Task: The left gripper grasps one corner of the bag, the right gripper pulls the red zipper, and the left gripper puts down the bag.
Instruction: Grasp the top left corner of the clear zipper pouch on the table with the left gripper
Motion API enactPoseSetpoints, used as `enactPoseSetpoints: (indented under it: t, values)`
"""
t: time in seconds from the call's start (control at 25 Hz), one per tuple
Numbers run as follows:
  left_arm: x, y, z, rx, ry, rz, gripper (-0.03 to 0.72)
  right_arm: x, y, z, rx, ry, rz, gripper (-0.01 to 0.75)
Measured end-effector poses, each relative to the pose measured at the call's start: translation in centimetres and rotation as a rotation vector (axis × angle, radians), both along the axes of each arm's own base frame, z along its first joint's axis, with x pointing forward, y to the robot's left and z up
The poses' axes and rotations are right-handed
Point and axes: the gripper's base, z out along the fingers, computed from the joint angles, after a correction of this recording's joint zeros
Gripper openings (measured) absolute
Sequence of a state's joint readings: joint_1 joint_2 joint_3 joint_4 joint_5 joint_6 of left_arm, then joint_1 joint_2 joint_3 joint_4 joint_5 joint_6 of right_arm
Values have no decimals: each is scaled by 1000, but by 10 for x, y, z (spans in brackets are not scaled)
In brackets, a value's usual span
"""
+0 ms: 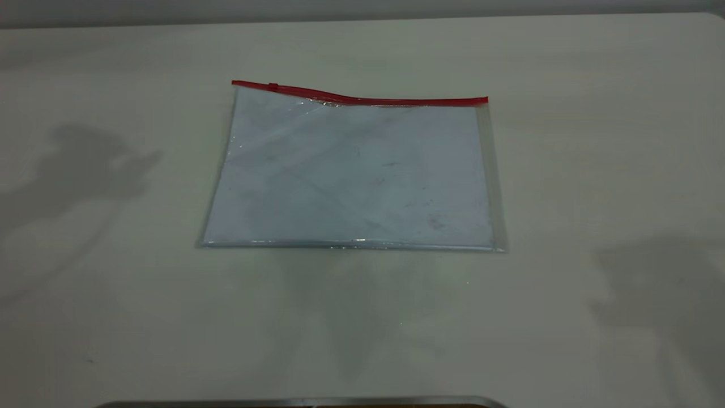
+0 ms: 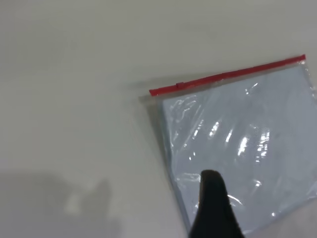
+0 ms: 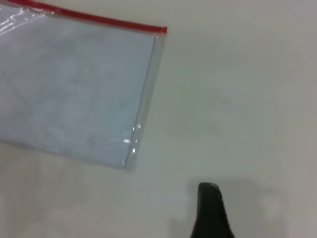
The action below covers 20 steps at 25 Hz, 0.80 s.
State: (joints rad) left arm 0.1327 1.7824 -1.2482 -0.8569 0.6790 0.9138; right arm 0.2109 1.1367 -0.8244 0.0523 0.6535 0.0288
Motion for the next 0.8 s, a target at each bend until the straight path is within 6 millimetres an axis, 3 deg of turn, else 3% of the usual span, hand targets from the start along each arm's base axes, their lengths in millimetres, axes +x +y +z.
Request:
enactPoseSetpoints:
  t: [0.16,0.36,0.6,0.8]
  values:
    - [26,-7,-44,7,52,-73,575,17,4,-7,-20,5,20,574]
    - [44,-9,-94,13,125,-115,575,30,6,-18,-44,19,43,574]
    - [60,-31,-156,12,211,-186,575,36,7,-25,-52,26,49,574]
    - [75,-48,-192,11,237,-223,575,36,7,-25,-55,24,54,574]
